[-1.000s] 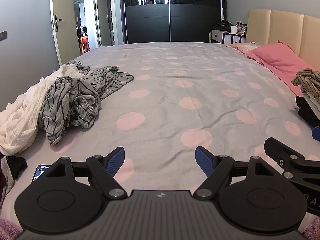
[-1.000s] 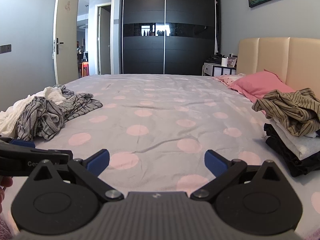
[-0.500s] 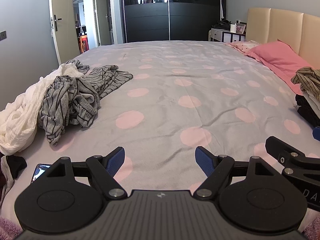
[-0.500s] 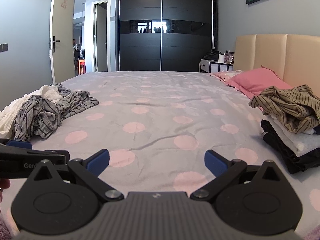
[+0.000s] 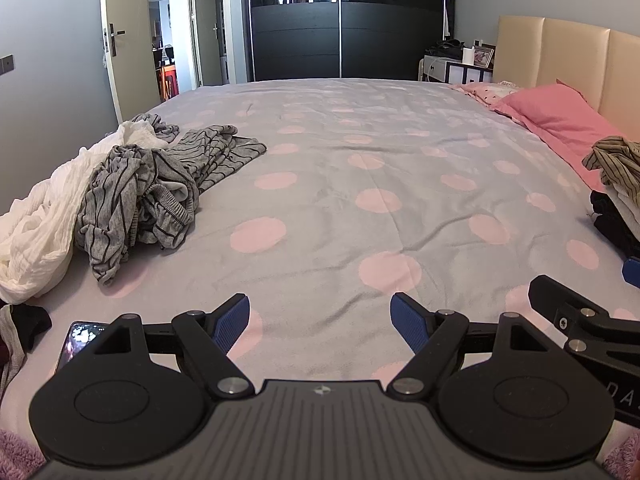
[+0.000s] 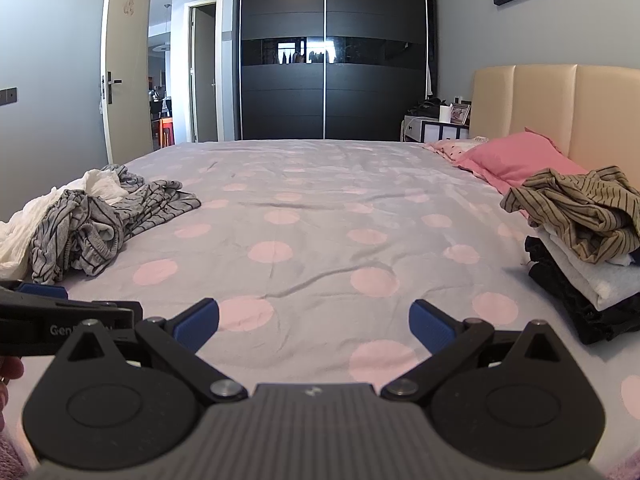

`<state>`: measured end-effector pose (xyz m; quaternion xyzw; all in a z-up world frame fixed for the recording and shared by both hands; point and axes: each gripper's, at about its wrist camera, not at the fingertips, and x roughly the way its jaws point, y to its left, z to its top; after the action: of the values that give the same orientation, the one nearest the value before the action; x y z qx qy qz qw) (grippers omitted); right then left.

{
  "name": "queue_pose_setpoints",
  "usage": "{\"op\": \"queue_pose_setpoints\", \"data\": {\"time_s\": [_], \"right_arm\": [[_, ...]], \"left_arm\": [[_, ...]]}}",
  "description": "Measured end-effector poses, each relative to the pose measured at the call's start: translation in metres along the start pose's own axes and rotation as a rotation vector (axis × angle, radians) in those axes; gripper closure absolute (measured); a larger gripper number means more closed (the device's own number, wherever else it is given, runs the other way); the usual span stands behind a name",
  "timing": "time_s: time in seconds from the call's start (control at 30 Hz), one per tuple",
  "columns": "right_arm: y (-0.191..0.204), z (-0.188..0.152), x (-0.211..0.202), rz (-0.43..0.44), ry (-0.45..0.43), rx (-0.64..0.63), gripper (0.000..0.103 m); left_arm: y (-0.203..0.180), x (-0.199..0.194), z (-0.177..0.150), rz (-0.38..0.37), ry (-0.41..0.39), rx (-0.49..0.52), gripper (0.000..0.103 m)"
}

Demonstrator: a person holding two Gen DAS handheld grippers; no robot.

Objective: Fold clothes

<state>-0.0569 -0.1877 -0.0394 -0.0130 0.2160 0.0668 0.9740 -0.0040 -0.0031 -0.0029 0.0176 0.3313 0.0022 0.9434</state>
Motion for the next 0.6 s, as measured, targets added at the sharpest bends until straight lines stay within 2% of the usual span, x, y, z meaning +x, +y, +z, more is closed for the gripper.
{"op": "queue_pose_setpoints", "data": {"time_s": [0.37, 0.6], "right_arm": [[0.0, 0.0, -0.003, 0.007, -0.005, -0.008, 0.001], [-0.002, 0.004, -0.003, 0.005, 0.002, -0.007, 0.001]], "left_arm": [[0.006, 0.0, 0.001, -0.026, 0.026, -0.057, 0.026], [0.014, -0.001, 0.002, -0.008, 0.014, -0.073, 0.026]]}}
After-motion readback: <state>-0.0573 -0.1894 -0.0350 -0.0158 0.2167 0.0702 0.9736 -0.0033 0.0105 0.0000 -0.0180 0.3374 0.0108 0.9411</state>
